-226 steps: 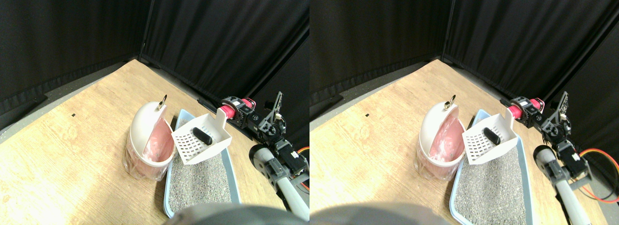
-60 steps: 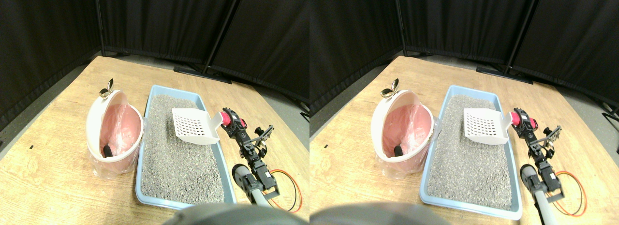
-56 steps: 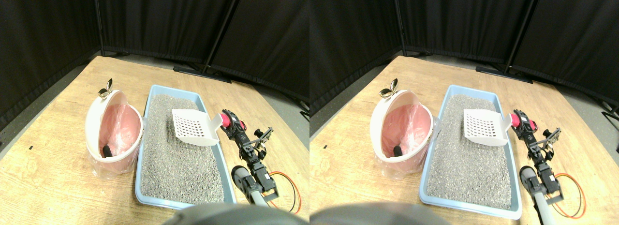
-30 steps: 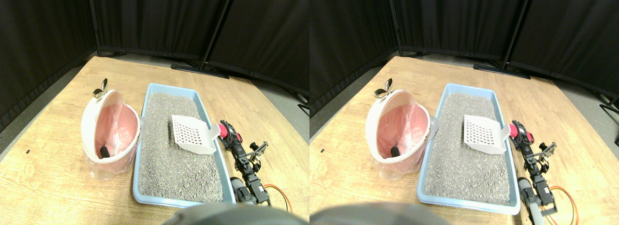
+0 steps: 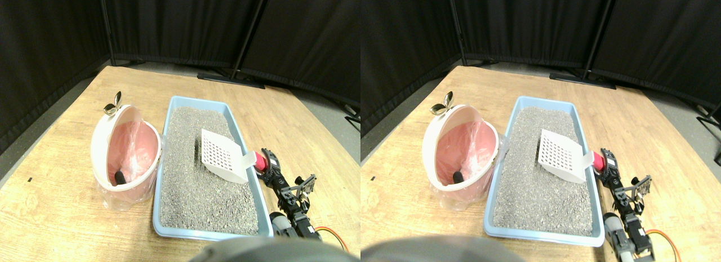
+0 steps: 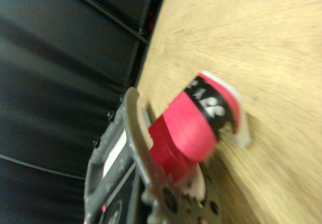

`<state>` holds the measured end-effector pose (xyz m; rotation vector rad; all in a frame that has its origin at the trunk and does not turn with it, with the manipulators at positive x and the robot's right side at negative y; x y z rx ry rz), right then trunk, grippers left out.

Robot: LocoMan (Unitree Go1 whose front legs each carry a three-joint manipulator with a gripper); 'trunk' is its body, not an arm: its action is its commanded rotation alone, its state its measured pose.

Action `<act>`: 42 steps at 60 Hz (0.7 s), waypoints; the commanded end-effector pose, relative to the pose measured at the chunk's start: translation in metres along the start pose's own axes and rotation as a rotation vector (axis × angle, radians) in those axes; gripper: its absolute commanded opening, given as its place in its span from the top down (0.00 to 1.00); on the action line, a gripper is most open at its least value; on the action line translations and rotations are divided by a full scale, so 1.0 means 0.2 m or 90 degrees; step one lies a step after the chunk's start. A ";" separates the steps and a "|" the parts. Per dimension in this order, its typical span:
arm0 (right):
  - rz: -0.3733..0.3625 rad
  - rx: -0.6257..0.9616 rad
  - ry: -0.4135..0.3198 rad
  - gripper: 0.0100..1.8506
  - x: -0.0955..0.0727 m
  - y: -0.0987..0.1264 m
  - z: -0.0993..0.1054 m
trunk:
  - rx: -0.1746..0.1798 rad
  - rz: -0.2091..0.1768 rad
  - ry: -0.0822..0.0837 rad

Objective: Scoop (unimanual)

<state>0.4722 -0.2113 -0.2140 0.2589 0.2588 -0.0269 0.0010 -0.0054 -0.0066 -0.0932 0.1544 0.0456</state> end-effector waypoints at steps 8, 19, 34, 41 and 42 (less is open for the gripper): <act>0.019 -0.008 0.017 0.26 -0.04 0.07 0.10 | -0.011 -0.010 -0.009; 0.033 -0.004 0.013 0.23 -0.07 0.07 0.12 | -0.008 -0.013 -0.010; 0.071 -0.047 -0.039 0.35 -0.19 0.09 0.20 | -0.003 -0.024 -0.012; 0.085 -0.051 -0.079 0.46 -0.26 0.11 0.26 | 0.003 -0.032 -0.012; 0.082 -0.054 -0.084 0.48 -0.27 0.11 0.26 | 0.003 -0.032 -0.012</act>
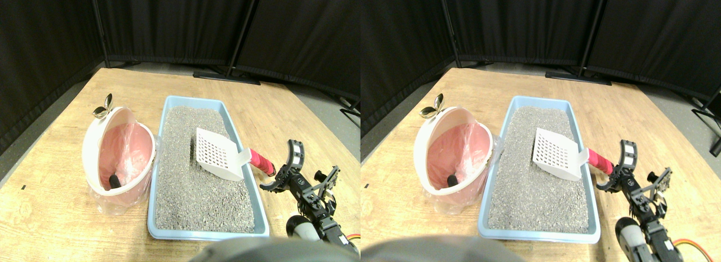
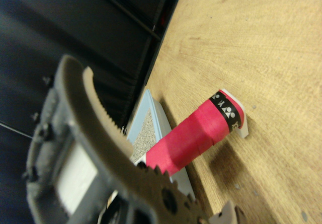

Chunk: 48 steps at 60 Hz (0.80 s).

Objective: Scoop (unimanual)

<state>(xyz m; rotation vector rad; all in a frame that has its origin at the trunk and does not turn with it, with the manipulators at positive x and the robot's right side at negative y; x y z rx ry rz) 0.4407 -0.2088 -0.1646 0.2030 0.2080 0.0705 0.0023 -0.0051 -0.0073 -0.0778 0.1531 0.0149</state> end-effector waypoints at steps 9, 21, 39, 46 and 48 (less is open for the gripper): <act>0.046 -0.028 -0.102 0.64 -0.12 0.07 0.13 | -0.003 -0.024 -0.013; 0.091 -0.038 -0.181 0.98 -0.17 0.08 0.15 | 0.003 -0.035 -0.014; 0.105 -0.069 -0.189 0.98 -0.19 0.08 0.13 | 0.002 -0.038 -0.013; 0.100 -0.071 -0.182 0.98 -0.20 0.09 0.12 | 0.001 -0.039 -0.012; 0.100 -0.071 -0.182 0.98 -0.20 0.09 0.12 | 0.001 -0.039 -0.012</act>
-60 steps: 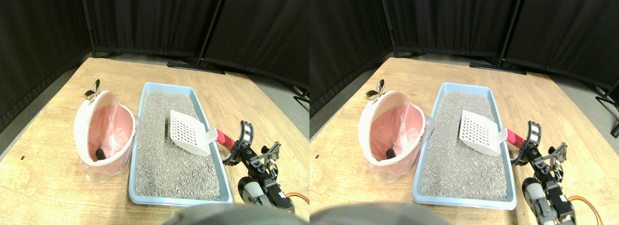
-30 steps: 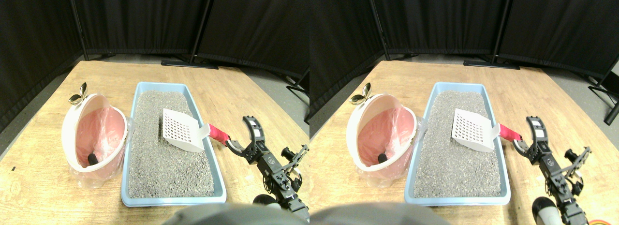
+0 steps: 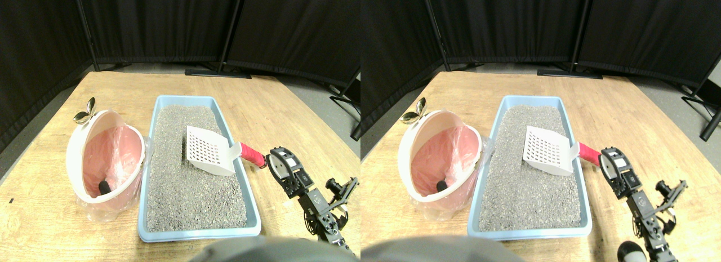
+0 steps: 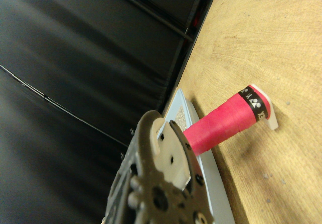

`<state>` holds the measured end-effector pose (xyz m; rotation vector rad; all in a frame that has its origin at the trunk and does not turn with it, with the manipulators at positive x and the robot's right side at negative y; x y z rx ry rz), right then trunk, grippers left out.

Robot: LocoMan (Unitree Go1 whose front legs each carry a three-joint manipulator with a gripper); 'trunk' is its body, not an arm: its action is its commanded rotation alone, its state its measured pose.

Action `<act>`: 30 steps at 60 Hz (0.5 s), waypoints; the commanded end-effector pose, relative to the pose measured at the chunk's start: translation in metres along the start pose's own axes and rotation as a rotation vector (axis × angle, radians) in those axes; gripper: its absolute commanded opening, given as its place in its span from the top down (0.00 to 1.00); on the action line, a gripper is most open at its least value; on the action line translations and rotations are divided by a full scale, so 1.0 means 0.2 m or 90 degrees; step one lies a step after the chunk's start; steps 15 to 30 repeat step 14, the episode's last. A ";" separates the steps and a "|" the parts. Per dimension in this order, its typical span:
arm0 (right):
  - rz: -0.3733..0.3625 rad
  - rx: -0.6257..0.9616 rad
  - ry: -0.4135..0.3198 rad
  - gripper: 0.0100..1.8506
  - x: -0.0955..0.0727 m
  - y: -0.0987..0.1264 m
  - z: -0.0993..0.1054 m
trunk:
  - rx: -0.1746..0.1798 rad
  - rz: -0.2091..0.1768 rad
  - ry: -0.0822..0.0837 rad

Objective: Scoop (unimanual)

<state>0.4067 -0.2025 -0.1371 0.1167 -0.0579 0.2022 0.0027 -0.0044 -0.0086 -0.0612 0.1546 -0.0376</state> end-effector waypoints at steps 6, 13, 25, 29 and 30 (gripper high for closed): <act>0.002 -0.006 -0.023 0.98 0.00 0.03 0.03 | -0.012 -0.006 -0.016; 0.011 -0.007 -0.023 0.98 0.01 0.03 0.02 | -0.013 -0.004 -0.015; 0.011 -0.007 -0.023 0.98 0.01 0.04 0.02 | -0.013 -0.004 -0.015; 0.011 -0.007 -0.023 0.98 0.01 0.04 0.02 | -0.013 -0.004 -0.015; 0.011 -0.007 -0.023 0.98 0.01 0.04 0.02 | -0.013 -0.004 -0.015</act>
